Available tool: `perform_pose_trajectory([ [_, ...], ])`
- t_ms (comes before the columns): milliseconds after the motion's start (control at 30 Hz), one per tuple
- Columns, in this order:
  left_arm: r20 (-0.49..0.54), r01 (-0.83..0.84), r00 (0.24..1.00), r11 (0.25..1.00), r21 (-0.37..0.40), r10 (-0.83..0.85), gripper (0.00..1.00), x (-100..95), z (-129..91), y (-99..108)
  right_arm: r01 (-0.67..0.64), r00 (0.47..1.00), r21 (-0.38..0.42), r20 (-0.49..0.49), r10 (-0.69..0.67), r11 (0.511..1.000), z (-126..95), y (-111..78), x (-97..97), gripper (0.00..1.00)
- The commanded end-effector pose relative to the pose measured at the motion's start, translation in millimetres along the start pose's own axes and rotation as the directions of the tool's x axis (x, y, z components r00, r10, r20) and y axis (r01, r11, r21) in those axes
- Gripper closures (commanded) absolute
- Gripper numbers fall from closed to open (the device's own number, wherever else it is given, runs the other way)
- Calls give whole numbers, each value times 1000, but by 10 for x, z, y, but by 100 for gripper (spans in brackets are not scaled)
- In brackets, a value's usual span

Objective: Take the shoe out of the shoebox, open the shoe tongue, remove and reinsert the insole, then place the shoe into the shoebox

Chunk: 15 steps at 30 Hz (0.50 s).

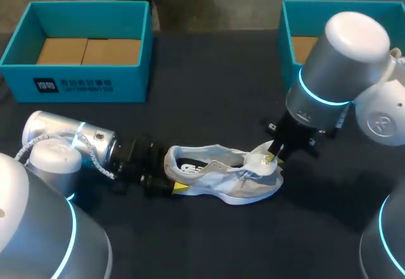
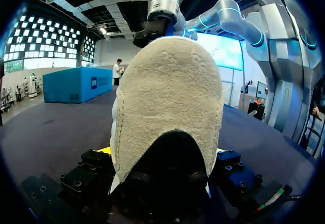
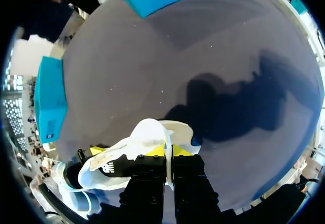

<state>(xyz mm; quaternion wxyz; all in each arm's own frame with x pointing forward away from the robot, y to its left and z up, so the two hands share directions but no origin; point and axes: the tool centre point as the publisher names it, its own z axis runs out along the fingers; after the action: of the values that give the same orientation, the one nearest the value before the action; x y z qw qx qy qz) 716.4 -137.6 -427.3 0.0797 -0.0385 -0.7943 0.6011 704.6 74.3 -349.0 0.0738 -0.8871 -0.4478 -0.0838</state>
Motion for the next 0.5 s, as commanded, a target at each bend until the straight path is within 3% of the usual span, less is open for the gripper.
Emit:
perform_pose_trajectory([
  [33,3,0,1000,1000,-1,0,100,0,3,29,-125,992,-14,-6,125,992,-25,-45,-28,59],
  [67,3,0,1000,1000,-1,0,100,0,3,29,-123,992,-17,-3,123,992,-41,-55,-20,55],
  [100,3,0,1000,1000,-1,0,100,0,3,29,-120,993,-21,-1,120,993,-66,-72,-6,18],
  [133,3,0,1000,1000,-1,0,100,0,3,29,-119,993,-29,5,119,993,-107,-92,12,0],
  [500,3,0,1000,1000,-1,0,100,0,3,29,-57,993,-141,93,70,988,-654,-362,271,0],
])
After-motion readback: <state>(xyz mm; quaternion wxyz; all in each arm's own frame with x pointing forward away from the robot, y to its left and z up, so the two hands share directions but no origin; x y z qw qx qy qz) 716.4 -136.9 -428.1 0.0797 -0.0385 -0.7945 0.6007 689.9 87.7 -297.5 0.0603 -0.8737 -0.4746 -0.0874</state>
